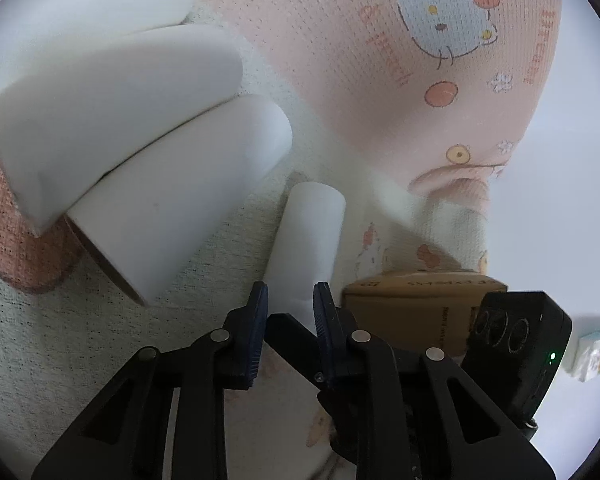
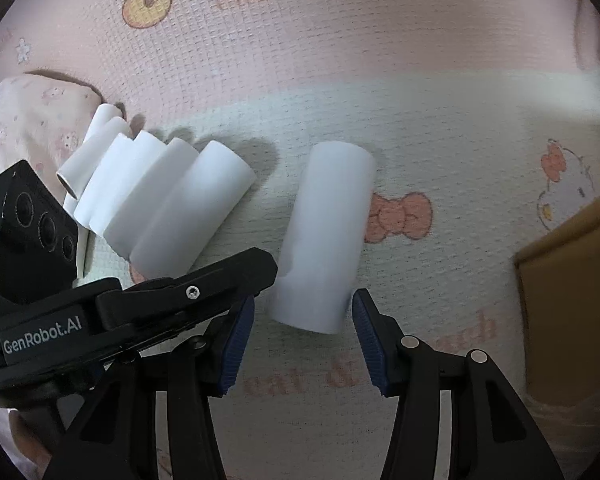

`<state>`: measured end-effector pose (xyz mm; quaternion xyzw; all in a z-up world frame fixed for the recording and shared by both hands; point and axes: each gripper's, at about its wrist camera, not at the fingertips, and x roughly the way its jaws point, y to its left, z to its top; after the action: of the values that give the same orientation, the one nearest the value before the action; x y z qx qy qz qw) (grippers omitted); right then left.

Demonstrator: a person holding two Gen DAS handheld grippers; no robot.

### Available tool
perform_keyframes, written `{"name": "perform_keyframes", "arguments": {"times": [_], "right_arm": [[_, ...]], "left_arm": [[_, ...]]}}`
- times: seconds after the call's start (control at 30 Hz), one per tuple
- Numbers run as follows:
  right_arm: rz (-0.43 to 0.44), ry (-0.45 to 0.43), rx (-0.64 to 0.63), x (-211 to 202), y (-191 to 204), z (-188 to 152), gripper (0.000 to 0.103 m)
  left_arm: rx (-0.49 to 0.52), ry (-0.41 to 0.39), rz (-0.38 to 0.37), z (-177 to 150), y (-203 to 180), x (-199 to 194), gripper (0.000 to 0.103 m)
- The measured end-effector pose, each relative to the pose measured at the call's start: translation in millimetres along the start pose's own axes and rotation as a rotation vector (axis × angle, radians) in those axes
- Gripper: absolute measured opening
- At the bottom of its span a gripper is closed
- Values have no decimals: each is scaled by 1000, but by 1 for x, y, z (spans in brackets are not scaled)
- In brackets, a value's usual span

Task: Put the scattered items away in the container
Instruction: 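Close the right gripper on the separated white tube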

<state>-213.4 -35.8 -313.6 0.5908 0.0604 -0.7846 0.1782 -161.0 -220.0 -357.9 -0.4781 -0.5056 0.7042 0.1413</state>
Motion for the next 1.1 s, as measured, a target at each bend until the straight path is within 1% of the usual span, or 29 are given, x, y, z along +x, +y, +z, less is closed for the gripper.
{"name": "perform_keyframes", "arguments": {"times": [0.07,0.1,0.17,0.3,0.4,0.5,0.6,0.73,0.8,0.83,0.93,0.97,1.0,1.07,1.1], "right_arm": [[-16,11,2,3,-3,-1,46],[-8,20,2,5,-4,-1,43],[0,24,-6,6,-6,-2,43],[-26,29,-88,2,-3,-12,42],[-11,45,-142,-5,-1,-24,42],[3,71,-158,-10,1,-38,42],[12,102,-146,-15,-2,-54,42],[-12,137,-160,-19,-1,-77,42],[-2,146,-138,-21,-3,-88,42],[13,148,-121,-22,-6,-93,42],[68,148,-58,-27,-15,-107,42],[79,145,-43,-29,-20,-113,42],[83,141,-31,-29,-19,-113,42],[92,116,6,-32,-24,-115,43],[93,106,32,-33,-27,-114,43]], "left_arm": [[8,10,11,-1,-2,4,25],[17,16,23,-2,-3,6,25],[24,30,21,-3,-2,6,25],[37,62,3,-11,-5,8,25],[76,63,36,-23,-13,4,25],[109,84,67,-38,-18,1,25],[94,102,75,-56,-16,-2,25],[9,129,57,-79,-5,-3,26],[-7,134,60,-89,-3,-5,27],[1,135,69,-94,-4,-7,28],[68,129,110,-109,-11,-14,28],[86,119,133,-113,-13,-14,28],[97,102,151,-116,-14,-15,31],[116,64,167,-119,-17,-17,34],[118,63,167,-119,-17,-17,34]]}}
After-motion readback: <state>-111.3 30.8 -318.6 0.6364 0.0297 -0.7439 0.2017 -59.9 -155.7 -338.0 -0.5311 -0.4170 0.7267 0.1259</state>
